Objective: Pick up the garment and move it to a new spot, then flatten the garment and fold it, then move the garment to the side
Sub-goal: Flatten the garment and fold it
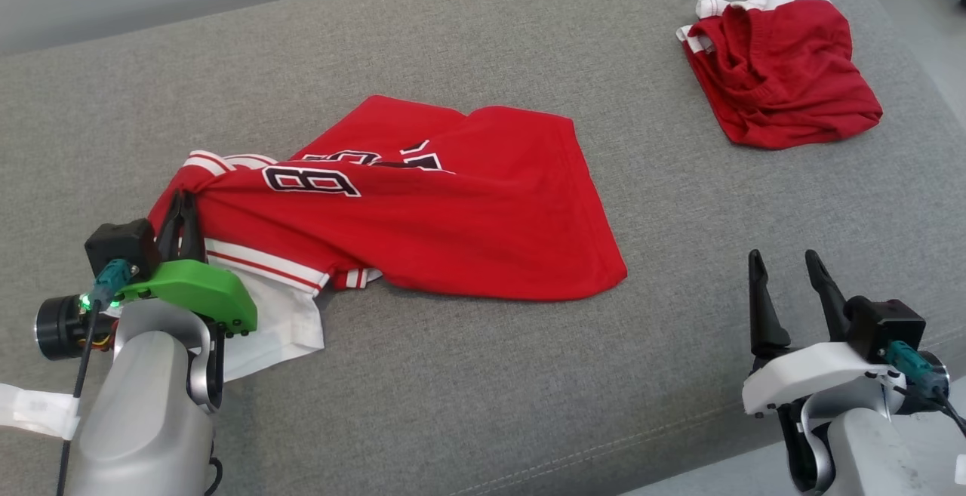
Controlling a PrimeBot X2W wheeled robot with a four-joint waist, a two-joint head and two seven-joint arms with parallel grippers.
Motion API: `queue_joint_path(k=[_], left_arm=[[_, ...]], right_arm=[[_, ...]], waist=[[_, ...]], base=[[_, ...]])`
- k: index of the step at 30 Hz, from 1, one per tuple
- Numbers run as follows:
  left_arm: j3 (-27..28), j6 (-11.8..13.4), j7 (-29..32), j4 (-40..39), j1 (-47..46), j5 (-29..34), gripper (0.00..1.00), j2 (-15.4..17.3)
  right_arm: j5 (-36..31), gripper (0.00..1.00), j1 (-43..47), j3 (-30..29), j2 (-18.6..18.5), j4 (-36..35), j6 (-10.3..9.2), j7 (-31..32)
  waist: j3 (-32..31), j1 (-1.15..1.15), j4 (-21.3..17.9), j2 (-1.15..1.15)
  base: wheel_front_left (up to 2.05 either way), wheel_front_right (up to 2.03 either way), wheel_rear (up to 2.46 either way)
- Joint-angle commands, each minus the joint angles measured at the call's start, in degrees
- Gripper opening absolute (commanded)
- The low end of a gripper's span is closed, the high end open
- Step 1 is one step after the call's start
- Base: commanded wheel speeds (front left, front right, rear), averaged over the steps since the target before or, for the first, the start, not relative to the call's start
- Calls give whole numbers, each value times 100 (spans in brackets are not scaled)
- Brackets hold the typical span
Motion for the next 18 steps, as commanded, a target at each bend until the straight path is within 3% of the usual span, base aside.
queue_joint_path(k=[1,8,10,11,18], left_arm=[[36,42,-24,-31,-112,5,0,74],[97,116,-20,161,-173,-17,0,158],[101,129,-21,163,-160,-4,45,117],[114,143,-21,84,-113,12,100,59],[200,139,-20,-644,351,192,100,-157]], right_arm=[[12,100,-58,52,-13,47,-10,-23],[183,100,-193,826,-15,236,-10,-20],[238,100,-272,1014,-14,306,-9,-20],[296,100,-355,1214,-12,423,-9,20],[622,100,-852,1790,-14,1089,-10,281]], waist=[[24,0,7,54],[67,0,-2,54],[62,0,25,54],[50,0,85,54],[-12,0,453,54]], base=[[0,0,0],[0,0,0],[0,0,0],[0,0,0],[0,0,0]])
